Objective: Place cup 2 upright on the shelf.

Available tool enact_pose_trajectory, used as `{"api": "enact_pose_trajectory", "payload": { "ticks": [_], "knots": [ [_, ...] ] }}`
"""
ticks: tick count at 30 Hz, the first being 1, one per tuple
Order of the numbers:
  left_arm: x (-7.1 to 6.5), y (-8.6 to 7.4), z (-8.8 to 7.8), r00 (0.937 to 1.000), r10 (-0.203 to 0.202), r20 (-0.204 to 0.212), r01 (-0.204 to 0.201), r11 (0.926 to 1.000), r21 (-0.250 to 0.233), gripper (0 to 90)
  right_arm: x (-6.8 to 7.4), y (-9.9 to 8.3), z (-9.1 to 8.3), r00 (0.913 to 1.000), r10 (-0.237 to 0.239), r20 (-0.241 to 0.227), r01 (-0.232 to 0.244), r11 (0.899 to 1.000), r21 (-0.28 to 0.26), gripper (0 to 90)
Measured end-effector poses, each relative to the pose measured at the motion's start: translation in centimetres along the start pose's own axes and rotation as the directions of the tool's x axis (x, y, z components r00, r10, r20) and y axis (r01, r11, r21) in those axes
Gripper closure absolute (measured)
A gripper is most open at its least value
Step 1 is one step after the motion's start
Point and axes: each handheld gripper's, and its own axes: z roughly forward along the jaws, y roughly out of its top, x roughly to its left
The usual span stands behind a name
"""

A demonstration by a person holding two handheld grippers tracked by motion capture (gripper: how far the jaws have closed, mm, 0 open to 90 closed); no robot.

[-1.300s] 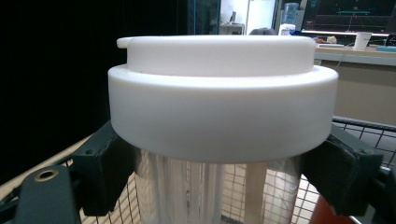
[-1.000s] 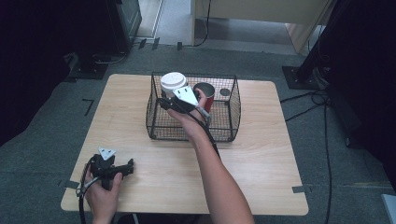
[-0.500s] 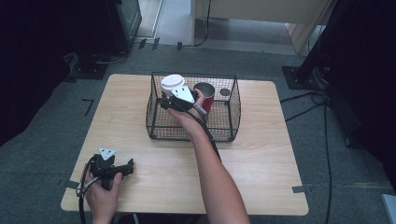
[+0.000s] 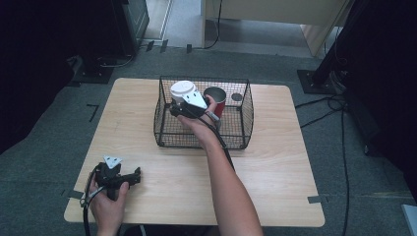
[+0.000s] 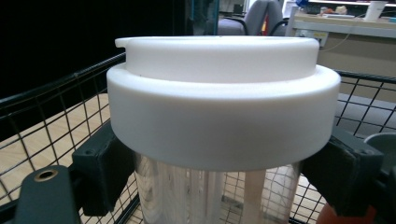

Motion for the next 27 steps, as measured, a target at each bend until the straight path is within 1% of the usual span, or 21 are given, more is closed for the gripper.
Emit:
{"api": "enact_pose_trajectory", "payload": {
  "ticks": [2,4,6,11,13,18,19,24,27],
  "knots": [
    [0.0,0.0,0.0,1.0000,0.000,0.000,0.000,1.0000,0.000,0.0,-0.1,0.0,-0.2,1.0000,0.000,-0.008,0.000,1.000,0.001,15.3],
    [0.0,0.0,0.0,1.0000,0.000,0.000,0.000,1.0000,0.000,0.0,-0.2,-0.1,-0.3,0.9993,-0.030,-0.021,0.030,1.000,-0.005,13.7],
    [0.0,0.0,0.0,1.0000,0.000,0.000,0.000,1.0000,0.000,0.0,-0.3,-0.1,-0.4,0.9985,-0.043,-0.035,0.043,0.999,-0.004,13.2],
    [0.0,0.0,0.0,1.0000,0.000,0.000,0.000,1.0000,0.000,0.0,-0.3,0.0,-0.7,0.9968,-0.041,-0.068,0.041,0.999,0.000,6.8],
    [0.0,0.0,0.0,1.0000,0.000,0.000,0.000,1.0000,0.000,0.0,-0.4,0.1,-0.8,0.9963,-0.030,-0.081,0.031,0.999,0.007,3.1],
    [0.0,0.0,0.0,1.0000,0.000,0.000,0.000,1.0000,0.000,0.0,-0.4,0.2,-1.0,0.9942,-0.051,-0.095,0.052,0.999,0.007,1.2],
    [0.0,0.0,0.0,1.0000,0.000,0.000,0.000,1.0000,0.000,0.0,-0.5,0.3,-1.1,0.9938,-0.059,-0.094,0.060,0.998,0.000,0.8],
    [0.0,0.0,0.0,1.0000,0.000,0.000,0.000,1.0000,0.000,0.0,-1.0,0.9,-1.4,0.9944,-0.056,-0.090,0.054,0.998,-0.031,0.0],
    [0.0,0.0,0.0,1.0000,0.000,0.000,0.000,1.0000,0.001,0.0,-1.3,1.1,-1.6,0.9924,-0.072,-0.100,0.068,0.997,-0.037,0.0]
  ]
}}
